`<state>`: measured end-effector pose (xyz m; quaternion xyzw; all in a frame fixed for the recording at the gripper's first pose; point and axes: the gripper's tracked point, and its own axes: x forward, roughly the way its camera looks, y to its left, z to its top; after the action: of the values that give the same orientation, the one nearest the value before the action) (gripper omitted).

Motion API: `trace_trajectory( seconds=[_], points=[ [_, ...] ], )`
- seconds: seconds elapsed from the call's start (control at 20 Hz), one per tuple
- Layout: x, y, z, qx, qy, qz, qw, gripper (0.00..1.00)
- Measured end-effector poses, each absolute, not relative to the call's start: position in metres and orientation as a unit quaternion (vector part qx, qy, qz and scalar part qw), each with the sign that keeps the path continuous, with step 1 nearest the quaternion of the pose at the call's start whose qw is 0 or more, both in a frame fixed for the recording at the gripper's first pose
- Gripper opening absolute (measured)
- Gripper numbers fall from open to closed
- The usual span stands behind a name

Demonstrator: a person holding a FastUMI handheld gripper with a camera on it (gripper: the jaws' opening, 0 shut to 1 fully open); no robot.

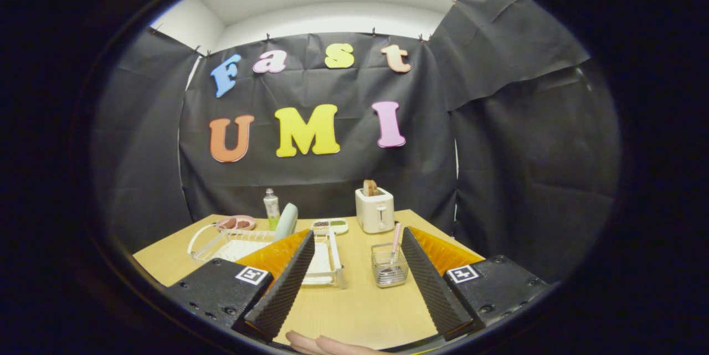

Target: Take the plate from the dish rack, then take the spoon from the basket and place it into the plate.

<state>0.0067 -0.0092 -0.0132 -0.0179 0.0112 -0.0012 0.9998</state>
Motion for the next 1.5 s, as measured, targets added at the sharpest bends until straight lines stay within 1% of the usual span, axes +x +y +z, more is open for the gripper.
trace_trajectory(
  seconds=[0.35, 0.45, 0.6, 0.8, 1.05, 1.3, 1.4, 1.45, 1.5],
  points=[
    [0.024, -0.005, 0.002, -0.045, 0.010, -0.006, 0.999, 1.00],
    [0.038, 0.004, 0.004, -0.061, 0.027, 0.002, 0.998, 1.00],
    [0.064, 0.018, 0.021, -0.077, 0.032, 0.002, 0.996, 1.00],
    [0.105, 0.055, 0.035, -0.107, 0.054, 0.022, 0.993, 1.00],
    [0.164, 0.112, 0.028, -0.170, 0.132, 0.059, 0.975, 1.00],
    [0.211, 0.142, 0.014, -0.224, 0.203, 0.055, 0.952, 1.00],
    [0.221, 0.156, 0.004, -0.228, 0.245, 0.064, 0.940, 1.00],
    [0.226, 0.155, -0.002, -0.232, 0.276, 0.061, 0.931, 0.94],
    [0.231, 0.160, -0.008, -0.238, 0.300, 0.065, 0.921, 0.92]
  ],
)
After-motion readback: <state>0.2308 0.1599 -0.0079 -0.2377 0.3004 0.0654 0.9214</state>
